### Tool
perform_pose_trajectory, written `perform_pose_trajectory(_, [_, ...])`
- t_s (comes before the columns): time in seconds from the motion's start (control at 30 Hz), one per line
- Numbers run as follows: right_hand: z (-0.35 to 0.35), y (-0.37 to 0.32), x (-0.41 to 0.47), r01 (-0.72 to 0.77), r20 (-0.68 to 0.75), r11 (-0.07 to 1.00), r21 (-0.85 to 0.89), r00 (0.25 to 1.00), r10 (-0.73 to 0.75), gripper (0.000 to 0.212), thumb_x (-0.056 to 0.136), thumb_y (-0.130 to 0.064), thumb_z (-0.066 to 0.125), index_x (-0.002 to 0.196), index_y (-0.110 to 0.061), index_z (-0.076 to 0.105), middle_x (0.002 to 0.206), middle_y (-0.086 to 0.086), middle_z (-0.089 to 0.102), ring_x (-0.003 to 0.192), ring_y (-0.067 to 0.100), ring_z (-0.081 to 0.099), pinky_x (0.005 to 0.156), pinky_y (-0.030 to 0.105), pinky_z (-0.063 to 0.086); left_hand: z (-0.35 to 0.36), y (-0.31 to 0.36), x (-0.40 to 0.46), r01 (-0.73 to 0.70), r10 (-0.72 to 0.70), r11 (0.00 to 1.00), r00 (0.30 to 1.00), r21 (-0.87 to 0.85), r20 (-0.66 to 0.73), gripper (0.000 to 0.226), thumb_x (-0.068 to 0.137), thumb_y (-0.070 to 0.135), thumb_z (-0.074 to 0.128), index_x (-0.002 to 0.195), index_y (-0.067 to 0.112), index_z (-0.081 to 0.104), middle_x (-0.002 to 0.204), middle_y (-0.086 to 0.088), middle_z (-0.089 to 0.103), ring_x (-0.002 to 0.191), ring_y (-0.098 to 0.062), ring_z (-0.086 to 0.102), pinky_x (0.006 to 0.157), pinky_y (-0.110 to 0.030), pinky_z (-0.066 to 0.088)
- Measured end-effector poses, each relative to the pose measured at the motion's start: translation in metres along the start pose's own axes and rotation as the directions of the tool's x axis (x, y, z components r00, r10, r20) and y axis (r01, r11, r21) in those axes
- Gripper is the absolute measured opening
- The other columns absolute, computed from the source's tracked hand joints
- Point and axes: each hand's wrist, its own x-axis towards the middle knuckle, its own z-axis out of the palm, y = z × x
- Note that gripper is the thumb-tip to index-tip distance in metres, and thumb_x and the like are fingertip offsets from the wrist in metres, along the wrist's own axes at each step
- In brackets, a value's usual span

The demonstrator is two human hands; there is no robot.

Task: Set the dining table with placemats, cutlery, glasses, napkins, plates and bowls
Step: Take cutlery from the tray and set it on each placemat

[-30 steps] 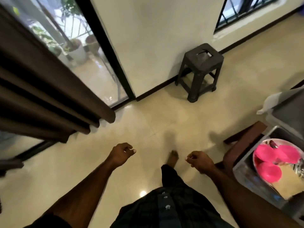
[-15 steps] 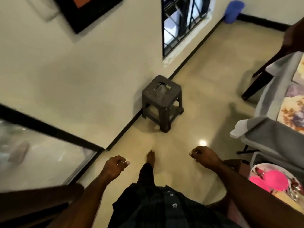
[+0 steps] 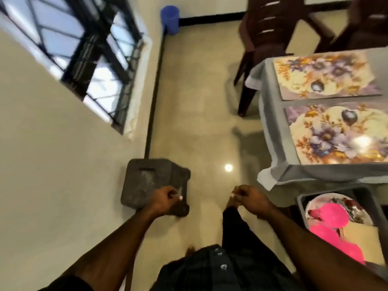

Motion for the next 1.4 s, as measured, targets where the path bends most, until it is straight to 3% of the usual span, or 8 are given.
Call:
perform_pose_trajectory(0.3, [-0.202,-0.003,0.125,-0.054,-0.294,0.966,0.254,0.947,0.13,0.018,0.093,-0.03,0.078,0.078,-0.024,0.071,0.072,-0.004,0.072,0.069,0.012,0.069,0.071,0.031,0.054,-0.046,0.254,0.213,-0.278,0.213,0.915,0.948,0.293,0.235,0.044,0.091,0.057,0.072,0.123,0.027,0.071,0.109,0.008,0.072,0.096,-0.012,0.069,0.086,-0.032,0.057])
perform_pose_trajectory(0.47, [-0.338,0.003,0.177,-0.032,-0.496,0.965,0.26,0.853,0.162,0.008,0.095,-0.03,0.074,0.095,-0.022,0.074,0.093,0.0,0.074,0.087,0.022,0.07,0.08,0.035,0.053,-0.066,0.429,0.309,-0.475,0.39,0.809,0.875,0.347,0.288,0.044,0.09,0.055,0.075,0.122,0.025,0.072,0.104,0.006,0.074,0.093,-0.013,0.069,0.09,-0.034,0.058])
perform_pose_trajectory(0.67, [-0.409,0.025,0.223,-0.073,-0.612,0.863,0.499,0.676,0.411,0.009,0.093,-0.024,0.076,0.087,-0.016,0.074,0.082,-0.001,0.074,0.075,0.013,0.068,0.072,0.032,0.049,-0.07,0.595,0.436,-0.71,0.527,0.503,0.704,0.492,0.477,0.042,0.093,0.052,0.072,0.125,0.025,0.07,0.11,0.005,0.074,0.096,-0.016,0.07,0.085,-0.033,0.057])
perform_pose_trajectory(0.87, [-0.426,0.017,0.273,-0.198,-0.566,0.726,0.659,0.505,0.652,0.031,0.086,-0.036,0.078,0.107,-0.013,0.077,0.107,0.006,0.075,0.096,0.019,0.066,0.081,0.027,0.044,-0.058,0.725,0.561,-0.875,0.589,0.136,0.448,0.464,0.672,0.041,0.087,0.046,0.062,0.119,0.023,0.072,0.11,-0.003,0.078,0.103,-0.031,0.071,0.084,-0.036,0.054])
perform_pose_trajectory(0.97, [-0.423,0.008,0.293,-0.291,-0.571,0.668,0.685,0.355,0.741,0.04,0.087,-0.025,0.082,0.122,-0.011,0.071,0.121,0.011,0.065,0.112,0.028,0.062,0.095,0.032,0.046,-0.045,0.768,0.603,-0.927,0.532,-0.011,0.311,0.374,0.788,0.034,0.091,0.035,0.068,0.123,0.022,0.069,0.122,-0.007,0.071,0.112,-0.032,0.066,0.091,-0.037,0.052])
perform_pose_trajectory(1.07, [-0.416,-0.012,0.308,-0.319,-0.542,0.586,0.745,0.223,0.81,0.066,0.079,-0.031,0.088,0.137,-0.016,0.06,0.139,0.01,0.054,0.125,0.031,0.056,0.107,0.044,0.047,-0.034,0.791,0.633,-0.942,0.487,-0.185,0.161,0.282,0.859,0.049,0.091,0.031,0.071,0.138,0.02,0.062,0.139,-0.007,0.062,0.125,-0.032,0.057,0.099,-0.04,0.05])
perform_pose_trajectory(1.2, [-0.416,-0.03,0.323,-0.552,-0.461,0.541,0.635,0.291,0.838,0.102,0.077,-0.056,0.085,0.158,-0.024,0.032,0.167,0.006,0.029,0.149,0.033,0.034,0.118,0.049,0.037,-0.021,0.805,0.655,-0.884,0.346,-0.414,0.068,0.217,0.936,0.082,0.086,0.041,0.073,0.159,0.027,0.037,0.166,0.0,0.036,0.143,-0.03,0.041,0.108,-0.05,0.045])
perform_pose_trajectory(1.4, [-0.419,-0.03,0.333,-0.703,-0.456,0.491,0.515,0.261,0.851,0.107,0.081,-0.064,0.073,0.163,-0.023,0.018,0.172,0.002,0.021,0.154,0.031,0.025,0.12,0.056,0.029,-0.008,0.807,0.681,-0.811,0.248,-0.559,0.035,0.173,0.968,0.099,0.086,0.064,0.07,0.165,0.028,0.023,0.174,0.005,0.018,0.157,-0.027,0.019,0.12,-0.057,0.026])
